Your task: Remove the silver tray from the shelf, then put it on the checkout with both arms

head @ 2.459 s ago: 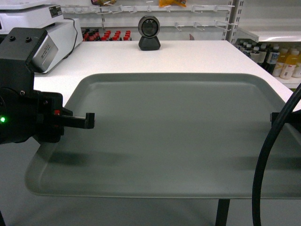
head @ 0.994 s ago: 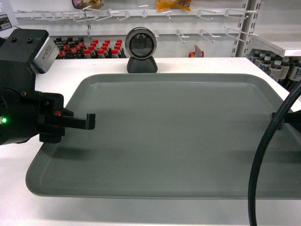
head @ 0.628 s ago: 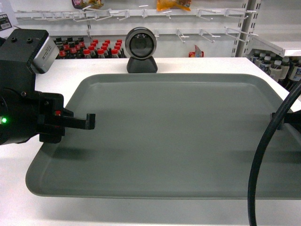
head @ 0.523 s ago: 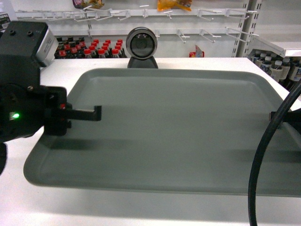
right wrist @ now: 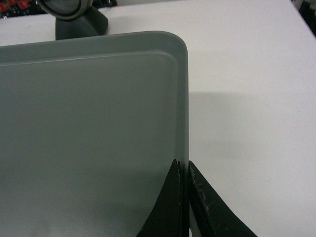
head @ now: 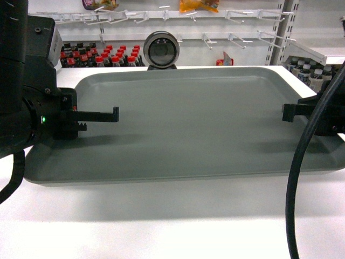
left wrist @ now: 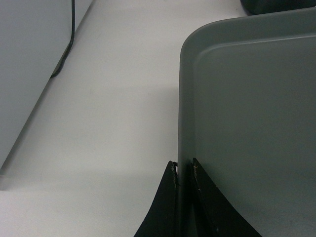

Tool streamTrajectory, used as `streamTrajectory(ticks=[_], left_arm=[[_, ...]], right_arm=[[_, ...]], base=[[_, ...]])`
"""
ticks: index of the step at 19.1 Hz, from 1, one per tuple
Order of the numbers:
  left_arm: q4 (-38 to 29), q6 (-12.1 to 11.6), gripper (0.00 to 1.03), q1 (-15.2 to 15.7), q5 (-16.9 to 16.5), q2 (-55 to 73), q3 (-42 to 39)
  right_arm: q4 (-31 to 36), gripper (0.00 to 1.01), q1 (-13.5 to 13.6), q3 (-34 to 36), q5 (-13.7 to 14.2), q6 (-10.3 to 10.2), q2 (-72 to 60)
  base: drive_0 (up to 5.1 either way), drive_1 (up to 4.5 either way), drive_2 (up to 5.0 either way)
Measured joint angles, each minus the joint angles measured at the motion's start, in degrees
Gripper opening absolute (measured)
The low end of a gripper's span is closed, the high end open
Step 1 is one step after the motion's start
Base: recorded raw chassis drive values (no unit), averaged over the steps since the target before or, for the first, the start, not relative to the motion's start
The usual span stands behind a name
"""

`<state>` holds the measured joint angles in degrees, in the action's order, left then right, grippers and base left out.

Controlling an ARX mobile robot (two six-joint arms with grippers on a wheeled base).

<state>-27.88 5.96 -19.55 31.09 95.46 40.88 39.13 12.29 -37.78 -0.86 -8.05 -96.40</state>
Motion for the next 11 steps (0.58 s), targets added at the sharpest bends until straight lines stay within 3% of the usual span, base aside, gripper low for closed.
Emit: streamTrajectory(ticks=[6, 11], left_arm=[[-0.4, -1.4, 0.03, 1.6, 0.8, 5.9, 3.5], [-0.8, -1.5, 0.03, 3.4, 1.2, 9.5, 4.5]], right_arm=[[-2.1, 0.02, 0.2, -8.1, -1.2, 1.3, -11.2], [-2.8, 0.02, 2.0, -12.5, -0.5, 2.4, -16.0]], base=[[0.0, 0.00, 0.0], [0.0, 0.00, 0.0]])
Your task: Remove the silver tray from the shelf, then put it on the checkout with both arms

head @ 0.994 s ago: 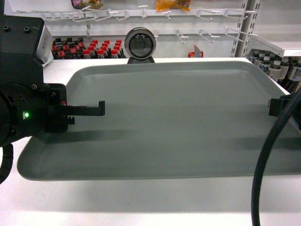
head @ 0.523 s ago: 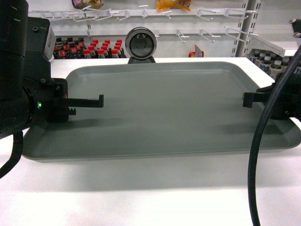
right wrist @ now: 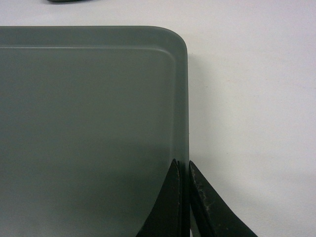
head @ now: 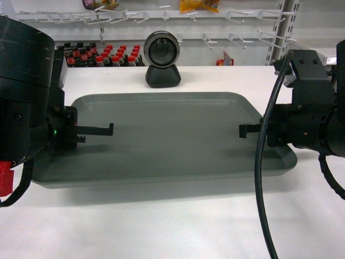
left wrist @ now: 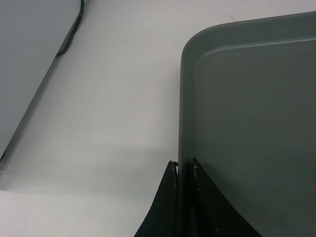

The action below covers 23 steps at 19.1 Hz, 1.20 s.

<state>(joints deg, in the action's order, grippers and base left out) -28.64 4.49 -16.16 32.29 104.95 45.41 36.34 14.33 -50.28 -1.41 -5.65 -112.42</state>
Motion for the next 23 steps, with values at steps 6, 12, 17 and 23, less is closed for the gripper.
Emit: streamTrajectory(ticks=[6, 12, 17, 23], left_arm=[[-0.5, -0.3, 0.03, 1.8, -1.5, 3.5, 1.7], [0.1, 0.1, 0.03, 2.8, -2.1, 6.1, 3.2], [-0.1, 0.5, 0.12, 3.0, -1.1, 7.1, 3.9], [-0.6, 0.6, 0.65, 3.8, 2.9, 8.4, 4.2]], right_arm=[[-0.7, 0.02, 1.1, -2.5, 1.4, 0.6, -3.1], [-1.7, 0.02, 2.0, -4.7, 3.0, 1.6, -5.0], [-4.7, 0.02, 2.4, -6.3, 3.5, 2.1, -5.7], [-7.8, 0.49, 3.8, -6.4, 1.6, 3.8, -5.6]], base=[[0.0, 0.00, 0.0], [0.0, 0.00, 0.0], [0.0, 0.00, 0.0], [0.0, 0.00, 0.0]])
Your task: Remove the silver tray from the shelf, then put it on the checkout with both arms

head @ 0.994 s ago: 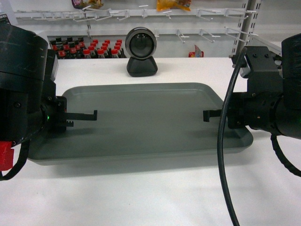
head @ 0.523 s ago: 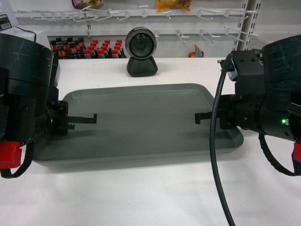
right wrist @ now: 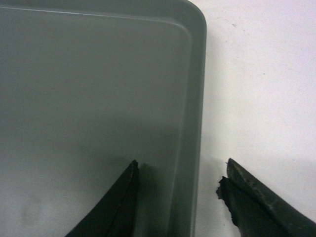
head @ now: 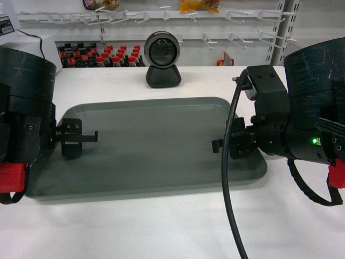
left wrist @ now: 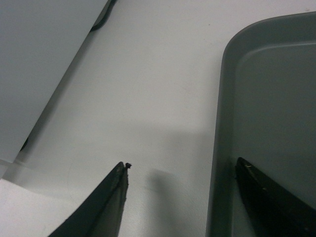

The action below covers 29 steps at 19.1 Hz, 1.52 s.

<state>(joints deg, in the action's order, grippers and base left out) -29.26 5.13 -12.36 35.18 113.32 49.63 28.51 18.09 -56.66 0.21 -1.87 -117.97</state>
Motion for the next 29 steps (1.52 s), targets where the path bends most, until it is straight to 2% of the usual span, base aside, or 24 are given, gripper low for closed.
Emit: streamTrajectory(ticks=[4, 6, 9, 10, 13, 16, 19, 20, 22, 26, 27, 28, 29], left_arm=[[-0.6, 0.1, 0.98, 0.0, -0.4, 0.0, 0.2], [-0.6, 0.1, 0.98, 0.0, -0.9, 0.0, 0.4], [-3.9, 0.7, 0.98, -0.5, -3.3, 0.0, 0.4], [-4.2, 1.9, 0.98, -0.6, -4.6, -0.8, 0.4], [-4.9, 4.6, 0.98, -0.9, -5.6, -5.2, 0.2], [-7.6, 8.8, 0.98, -0.9, -6.8, -11.5, -1.6], [-8.6, 12.9, 0.98, -0.9, -7.0, -18.9, -4.9], [-9.8, 12.9, 0.98, -0.9, -7.0, -21.0, -5.8], [-9.2, 11.8, 0.98, -0.7, -7.0, -25.9, -7.2], [-8.7, 6.5, 0.98, -0.2, -6.0, -31.8, -8.2], [-9.7, 5.1, 0.96, 0.3, -7.8, -32.1, -8.7], [-12.9, 1.7, 0.85, 2.0, -16.5, -33.9, -12.0], [-14.1, -1.0, 0.74, 3.2, -22.6, -36.8, -16.3]], right_arm=[[-0.3, 0.83, -0.1, -0.2, 0.1, 0.0, 0.0], [-0.3, 0.99, -0.1, -0.3, -0.1, -0.2, 0.0], [0.1, 0.98, -0.2, -0.3, -0.5, -0.7, 0.3], [0.2, 0.98, -0.2, -0.2, -1.4, -1.1, 0.6], [2.4, 0.98, -1.2, 1.7, -3.3, -3.8, 3.0], [6.8, 0.98, -3.0, 3.6, -4.8, -7.1, 9.8], [11.0, 0.98, -4.7, 7.1, -5.9, -8.7, 16.3], [12.6, 0.98, -5.3, 8.9, -7.1, -9.4, 18.0], [14.9, 0.98, -6.3, 13.3, -8.7, -11.5, 23.7], [15.1, 0.98, -8.1, 19.1, -8.6, -14.2, 34.4], [17.7, 0.93, -7.5, 20.8, -3.5, -12.5, 35.4], [18.3, 0.82, -7.6, 24.0, 3.5, -8.1, 38.2], [17.8, 0.71, -8.9, 28.2, 7.1, -4.2, 42.3]], base=[[0.0, 0.00, 0.0], [0.0, 0.00, 0.0], [0.0, 0.00, 0.0], [0.0, 0.00, 0.0], [0.0, 0.00, 0.0], [0.0, 0.00, 0.0], [0.0, 0.00, 0.0], [0.0, 0.00, 0.0], [0.0, 0.00, 0.0], [0.0, 0.00, 0.0], [0.0, 0.00, 0.0], [0.0, 0.00, 0.0], [0.0, 0.00, 0.0]])
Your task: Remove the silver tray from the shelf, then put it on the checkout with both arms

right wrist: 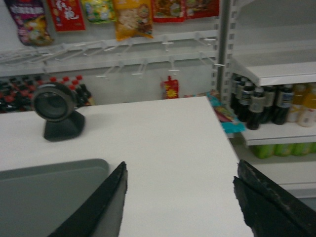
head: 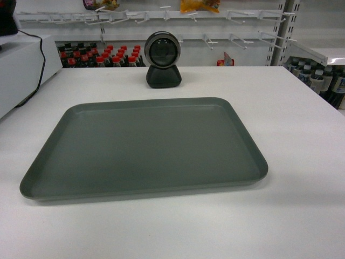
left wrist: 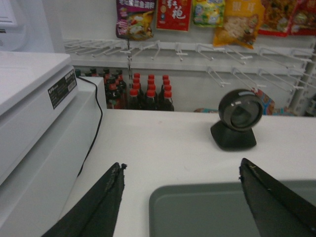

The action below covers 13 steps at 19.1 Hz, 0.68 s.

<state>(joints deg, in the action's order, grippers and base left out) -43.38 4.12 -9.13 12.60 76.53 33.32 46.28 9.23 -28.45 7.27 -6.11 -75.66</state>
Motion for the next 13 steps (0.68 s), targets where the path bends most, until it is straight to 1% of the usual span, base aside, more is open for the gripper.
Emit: streamTrajectory(ticks=[1, 2, 4, 6, 7, 8, 9, 10, 11, 12, 13], left_arm=[[-1.2, -1.6, 0.62, 1.1, -3.5, -2.9, -4.1], [-2.1, -2.4, 0.51, 1.6, -4.6, -5.1, -6.9], [-3.1, -3.1, 0.29, 2.6, -6.5, -9.0, -12.5], [-3.2, -3.1, 0.09, 4.1, -7.0, -12.7, -16.8], [-3.1, -3.1, 0.02, 4.5, -7.3, -14.8, -18.6], [-3.0, -3.3, 0.02, 4.8, -8.1, -16.7, -20.1], [-2.4, -3.3, 0.02, 5.2, -9.0, -19.0, -21.8], [-1.4, -3.3, 0.02, 8.0, -11.8, -21.1, -23.3], [-0.7, -3.3, 0.02, 9.4, -11.8, -23.0, -24.6], [0.2, -3.3, 0.02, 9.4, -12.1, -25.3, -25.7], [2.5, -3.3, 0.02, 9.1, -12.5, -29.3, -27.5]], right_arm=[[-0.5, 0.58, -2.0, 3.8, 0.3, 2.8, 4.4], [-0.2, 0.47, -3.0, 6.4, -0.1, 4.0, 7.7], [0.2, 0.25, -3.6, 10.8, -1.7, 5.2, 11.8], [-0.3, 0.05, -4.7, 14.7, -2.7, 5.7, 15.1], [-0.6, 0.02, -5.0, 16.3, -2.9, 5.8, 17.2], [-1.2, 0.02, -6.6, 17.5, -4.9, 5.9, 19.3], [-1.9, 0.02, -9.0, 18.9, -6.8, 6.0, 21.6], [-3.0, 0.02, -9.6, 20.2, -6.8, 5.9, 23.7], [-4.1, 0.02, -9.6, 21.4, -7.0, 6.0, 25.8], [-5.1, 0.02, -9.6, 22.3, -7.1, 6.0, 27.7], [-7.5, 0.02, -9.5, 23.8, -7.2, 6.0, 32.0]], base=[[0.0, 0.00, 0.0], [0.0, 0.00, 0.0], [0.0, 0.00, 0.0], [0.0, 0.00, 0.0], [0.0, 0.00, 0.0], [0.0, 0.00, 0.0], [0.0, 0.00, 0.0], [0.0, 0.00, 0.0], [0.0, 0.00, 0.0], [0.0, 0.00, 0.0], [0.0, 0.00, 0.0]])
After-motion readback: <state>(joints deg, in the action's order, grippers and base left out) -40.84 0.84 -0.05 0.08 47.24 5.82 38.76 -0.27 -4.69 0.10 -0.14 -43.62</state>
